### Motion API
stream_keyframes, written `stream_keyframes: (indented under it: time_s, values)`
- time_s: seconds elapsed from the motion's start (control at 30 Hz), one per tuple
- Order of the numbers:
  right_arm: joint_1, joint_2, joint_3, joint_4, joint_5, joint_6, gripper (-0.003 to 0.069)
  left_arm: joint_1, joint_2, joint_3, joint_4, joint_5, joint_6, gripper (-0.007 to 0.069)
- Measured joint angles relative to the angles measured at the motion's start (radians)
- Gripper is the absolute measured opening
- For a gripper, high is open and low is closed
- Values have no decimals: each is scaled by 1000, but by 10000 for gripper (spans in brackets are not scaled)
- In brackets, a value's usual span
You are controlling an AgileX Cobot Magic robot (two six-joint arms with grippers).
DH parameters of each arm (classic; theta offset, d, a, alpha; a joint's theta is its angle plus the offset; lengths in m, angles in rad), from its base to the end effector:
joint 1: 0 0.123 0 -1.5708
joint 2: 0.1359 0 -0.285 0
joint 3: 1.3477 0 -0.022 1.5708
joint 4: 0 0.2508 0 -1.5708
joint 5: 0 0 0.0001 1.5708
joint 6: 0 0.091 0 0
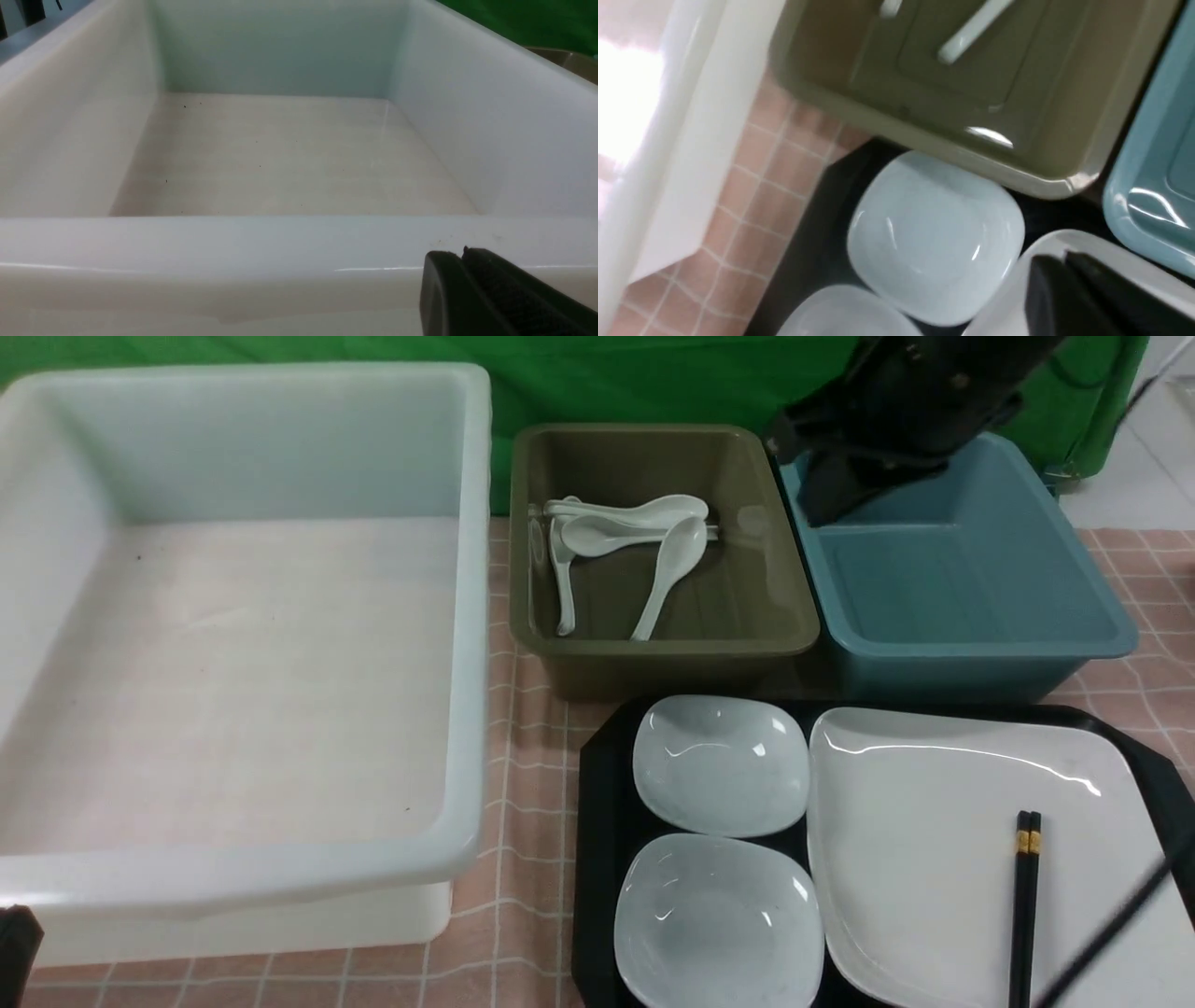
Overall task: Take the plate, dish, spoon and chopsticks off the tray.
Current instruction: Use the right arm to put the soup spoon into the small storage box in the middle, then use the right arm to grab a pair of chopsticks from the plate
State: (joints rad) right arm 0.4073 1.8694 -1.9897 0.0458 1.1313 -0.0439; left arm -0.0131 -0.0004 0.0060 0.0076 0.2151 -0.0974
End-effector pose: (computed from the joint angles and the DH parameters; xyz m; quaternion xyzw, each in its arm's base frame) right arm 0.3801 0.1681 0.3821 -0.2094 0.9245 0.0798 0.3085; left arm 0.0560 -0.0006 0.1917 -0.0295 0.7521 -0.0333 0.6575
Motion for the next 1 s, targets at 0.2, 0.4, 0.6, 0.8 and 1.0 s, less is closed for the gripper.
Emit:
stream_keyframes:
  time_s: [0.2, 0.4, 0.6, 0.8, 1.0]
  values:
    - [-1, -252, 341, -31, -1, 36, 30, 0, 0, 0, 0, 0, 0, 18]
    - [-5, -471, 796, -115, -80, 184, 30, 0, 0, 0, 0, 0, 0, 20]
    - [-15, -556, 1134, -148, -387, 381, 92, 0, 0, 0, 0, 0, 0, 20]
    - [-118, -450, 1142, -152, -482, 441, 317, 0, 0, 0, 0, 0, 0, 20]
    - [-231, -301, 1106, -143, -488, 455, 417, 0, 0, 0, 0, 0, 0, 20]
